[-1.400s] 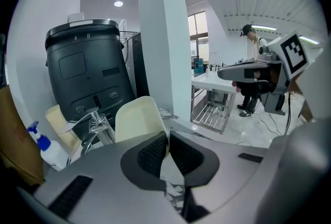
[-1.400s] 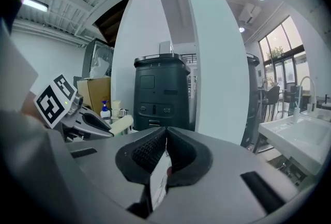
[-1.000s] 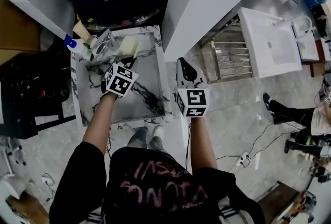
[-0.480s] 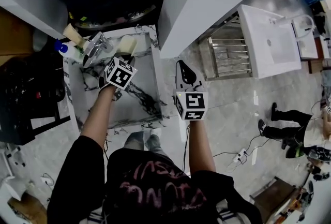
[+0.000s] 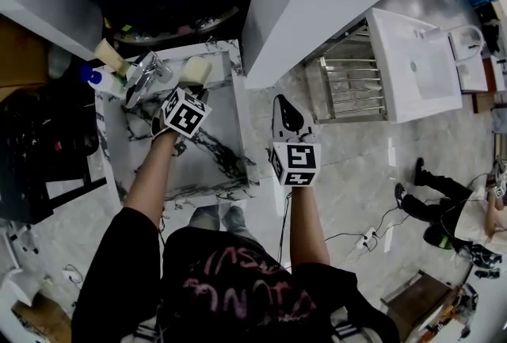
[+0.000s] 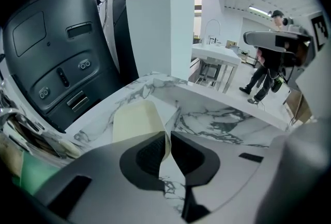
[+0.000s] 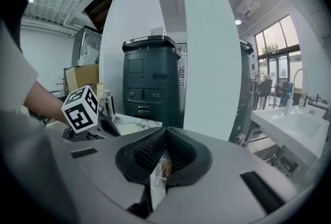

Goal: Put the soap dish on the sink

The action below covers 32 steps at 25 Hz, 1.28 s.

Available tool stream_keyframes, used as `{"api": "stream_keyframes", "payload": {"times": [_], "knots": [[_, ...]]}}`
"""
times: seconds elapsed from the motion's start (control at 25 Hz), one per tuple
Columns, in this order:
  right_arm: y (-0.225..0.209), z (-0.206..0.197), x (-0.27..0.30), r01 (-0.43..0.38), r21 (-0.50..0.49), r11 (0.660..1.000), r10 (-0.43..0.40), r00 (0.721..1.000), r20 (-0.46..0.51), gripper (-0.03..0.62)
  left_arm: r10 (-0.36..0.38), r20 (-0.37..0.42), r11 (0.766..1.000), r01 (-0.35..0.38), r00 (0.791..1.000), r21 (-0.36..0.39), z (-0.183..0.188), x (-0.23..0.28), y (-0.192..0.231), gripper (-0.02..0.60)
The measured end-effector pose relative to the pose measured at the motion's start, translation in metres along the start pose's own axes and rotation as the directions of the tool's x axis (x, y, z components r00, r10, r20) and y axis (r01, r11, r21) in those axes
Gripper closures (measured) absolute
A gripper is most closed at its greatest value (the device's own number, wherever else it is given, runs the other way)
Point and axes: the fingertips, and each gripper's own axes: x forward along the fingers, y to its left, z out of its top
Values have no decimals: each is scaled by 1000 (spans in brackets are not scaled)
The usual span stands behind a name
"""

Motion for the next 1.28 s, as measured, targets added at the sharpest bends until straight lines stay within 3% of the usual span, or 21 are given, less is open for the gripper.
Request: {"api": "stream_keyframes", "payload": {"times": [0.24,0.8,1.08,1.28], "knots": [[2,1,-1,-4,-6,1000,4,1000,1,583,-3,15,1000,3,1000,3,5,-3,-1,482],[20,18,-19,-36,-17,999,37,999,39,583,57,104,998,-54,993,-30,18,-51,-8,477],[25,25,-44,-43,-3,999,43,997,63,583,122,192,992,-111,974,-68,29,-95,-19,525],[32,30,-65,-51,-13,999,52,994,99,583,181,266,983,-161,947,-94,30,-128,-28,557]]}}
